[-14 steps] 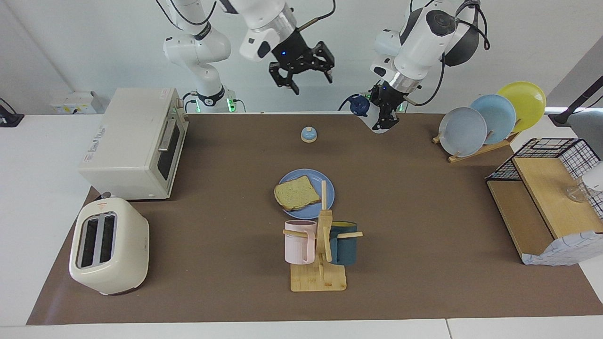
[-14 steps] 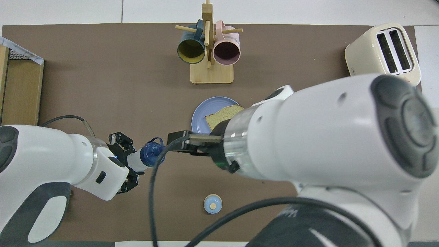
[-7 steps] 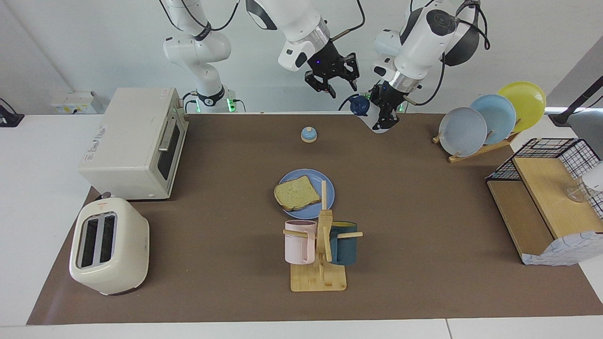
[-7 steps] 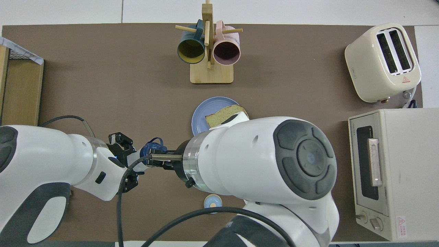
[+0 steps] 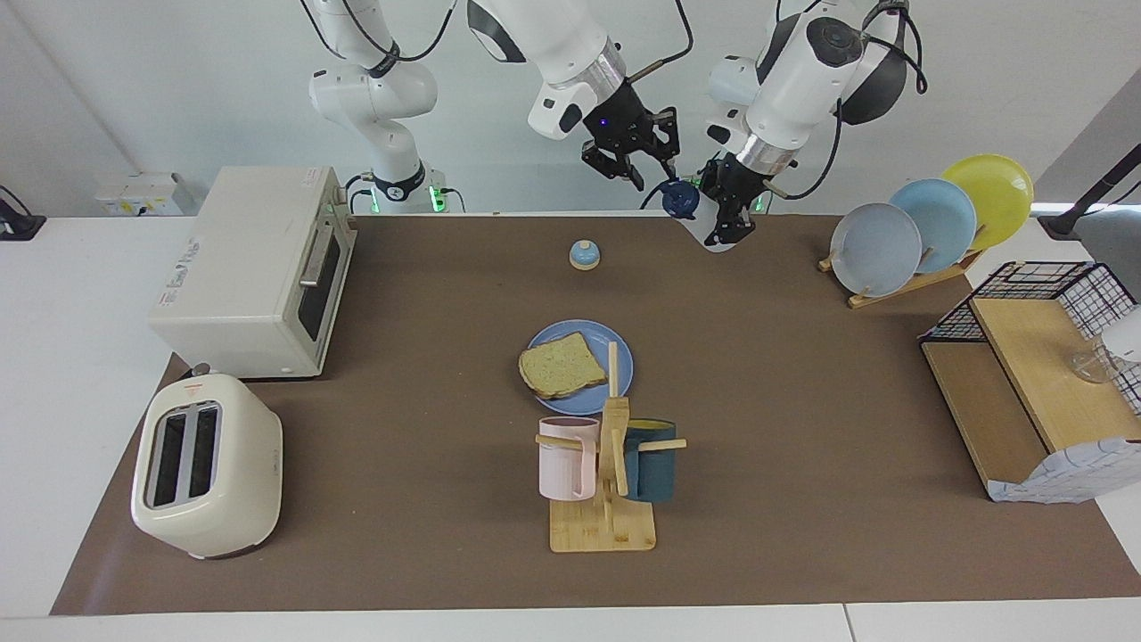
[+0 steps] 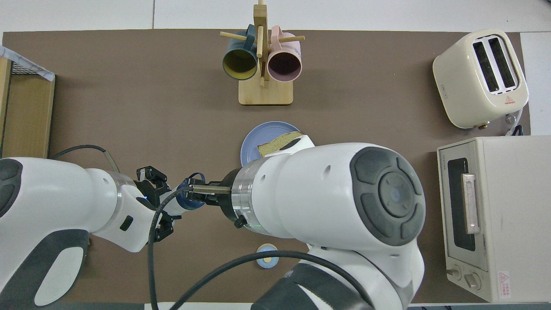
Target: Put bread on plate and add seasoning
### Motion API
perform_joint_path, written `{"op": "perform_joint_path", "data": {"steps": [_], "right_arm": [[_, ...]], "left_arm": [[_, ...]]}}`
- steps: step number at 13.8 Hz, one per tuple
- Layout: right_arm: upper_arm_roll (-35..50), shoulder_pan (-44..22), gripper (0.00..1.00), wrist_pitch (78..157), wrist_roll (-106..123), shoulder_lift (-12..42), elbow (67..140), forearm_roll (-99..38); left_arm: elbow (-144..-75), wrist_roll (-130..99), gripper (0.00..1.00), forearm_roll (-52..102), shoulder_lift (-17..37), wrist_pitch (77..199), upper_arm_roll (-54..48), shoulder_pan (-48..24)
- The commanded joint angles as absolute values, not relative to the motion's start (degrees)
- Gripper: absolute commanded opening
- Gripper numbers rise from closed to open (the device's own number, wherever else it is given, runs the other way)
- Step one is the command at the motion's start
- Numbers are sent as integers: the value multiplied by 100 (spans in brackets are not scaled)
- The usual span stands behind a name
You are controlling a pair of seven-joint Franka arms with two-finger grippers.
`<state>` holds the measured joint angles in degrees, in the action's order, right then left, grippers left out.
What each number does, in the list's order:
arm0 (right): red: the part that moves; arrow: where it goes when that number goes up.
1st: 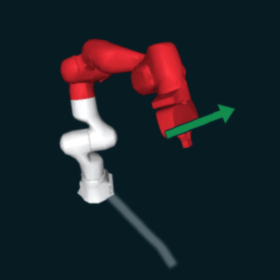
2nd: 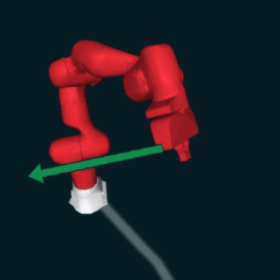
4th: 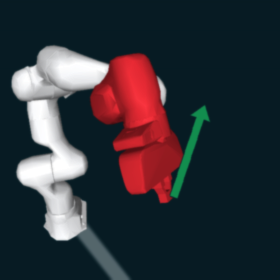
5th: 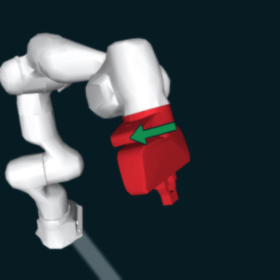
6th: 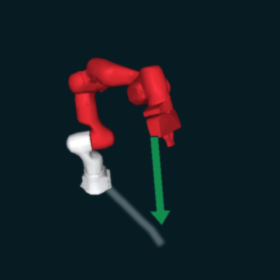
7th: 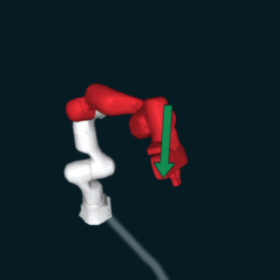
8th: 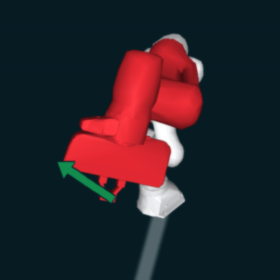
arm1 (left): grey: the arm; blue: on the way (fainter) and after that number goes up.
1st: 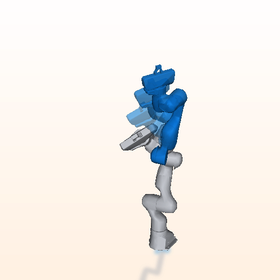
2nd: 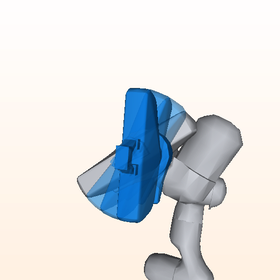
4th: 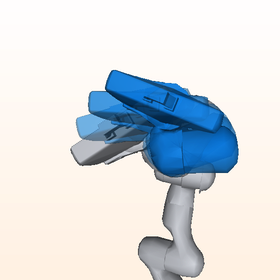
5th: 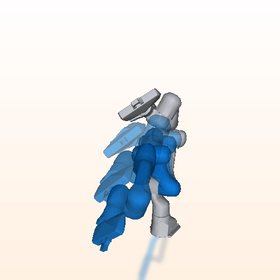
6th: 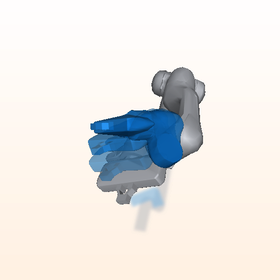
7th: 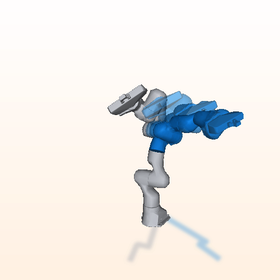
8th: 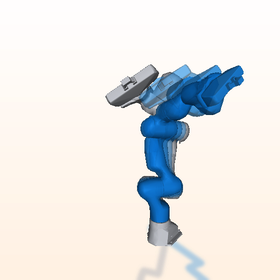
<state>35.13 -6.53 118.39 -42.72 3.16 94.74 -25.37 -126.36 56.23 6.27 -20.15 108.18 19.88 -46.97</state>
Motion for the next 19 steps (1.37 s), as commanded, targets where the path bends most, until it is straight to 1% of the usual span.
{"op": "perform_joint_path", "data": {"steps": [1,2,5,7,8,11,16,18,19], "right_arm": [[3639,-527,48,12102,-4377,343,9510,-2514],[3639,-527,46,12120,-4368,343,9518,-2514],[3639,-527,34,12138,-4368,343,9519,-2514],[3647,-527,31,12155,-4377,334,9536,-2514],[3647,-536,27,12155,-4368,334,9536,-2505],[3647,-527,1,12155,-4368,343,9536,-2505],[3578,-440,0,12094,-4368,448,9405,-2575],[3342,-422,0,12050,-4377,518,9256,-2680],[3227,-422,0,12050,-4377,510,9255,-2942]], "left_arm": [[-12779,5616,0,527,-2197,10863,1960,-4693],[-12779,5616,0,527,-2197,10863,1960,-4693],[-12788,5616,0,527,-2197,10872,1960,-4693],[-12779,5616,0,527,-2197,10872,1960,-4693],[-12788,5608,0,527,-2197,10872,1960,-4693],[-12788,5607,0,527,-2197,10881,1960,-4693],[-12779,5607,0,527,-2197,10881,1960,-4693],[-12779,5616,0,527,-2197,10872,1960,-4693],[-12788,5616,0,527,-2197,10872,1960,-4693]]}}
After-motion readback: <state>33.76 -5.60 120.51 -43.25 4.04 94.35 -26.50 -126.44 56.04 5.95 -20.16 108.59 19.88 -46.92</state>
